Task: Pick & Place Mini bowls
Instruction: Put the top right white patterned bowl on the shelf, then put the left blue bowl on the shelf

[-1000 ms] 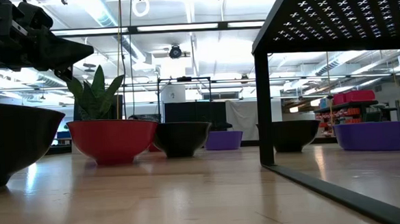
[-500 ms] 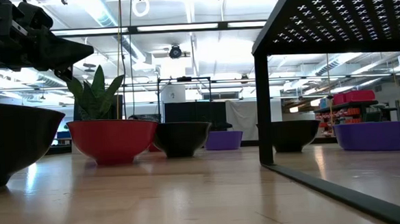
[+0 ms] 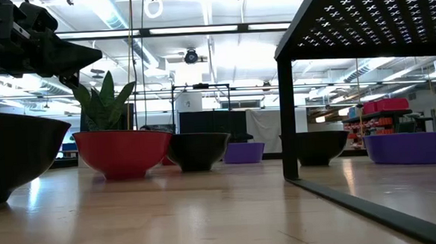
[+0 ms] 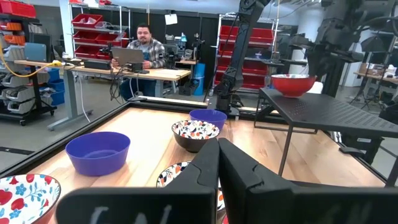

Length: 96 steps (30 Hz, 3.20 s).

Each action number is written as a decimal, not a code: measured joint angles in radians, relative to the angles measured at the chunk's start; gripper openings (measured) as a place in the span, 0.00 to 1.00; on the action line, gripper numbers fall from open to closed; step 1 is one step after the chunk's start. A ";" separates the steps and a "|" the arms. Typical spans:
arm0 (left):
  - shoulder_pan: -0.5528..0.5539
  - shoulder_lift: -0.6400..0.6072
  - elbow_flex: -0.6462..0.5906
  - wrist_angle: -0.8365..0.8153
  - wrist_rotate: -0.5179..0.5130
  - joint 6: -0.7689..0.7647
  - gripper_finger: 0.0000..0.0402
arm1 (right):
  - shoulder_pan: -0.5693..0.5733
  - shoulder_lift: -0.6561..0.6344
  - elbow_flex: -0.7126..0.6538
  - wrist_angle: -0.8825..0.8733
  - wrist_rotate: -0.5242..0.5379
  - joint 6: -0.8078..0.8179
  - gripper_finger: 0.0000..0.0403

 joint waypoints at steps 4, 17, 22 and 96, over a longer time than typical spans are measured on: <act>0.000 0.000 0.000 0.000 0.000 0.000 0.02 | 0.000 0.000 0.000 0.000 -0.023 0.000 0.10; 0.000 0.000 0.000 0.000 0.000 0.000 0.02 | -0.001 0.000 0.000 0.000 -0.014 0.090 0.19; 0.000 0.000 0.000 0.000 0.000 0.000 0.02 | -0.001 0.000 0.000 0.000 -0.029 0.113 0.31; -0.060 0.977 0.613 -0.790 -0.246 -0.256 0.31 | -0.862 -0.138 -0.506 1.431 0.336 -1.065 0.11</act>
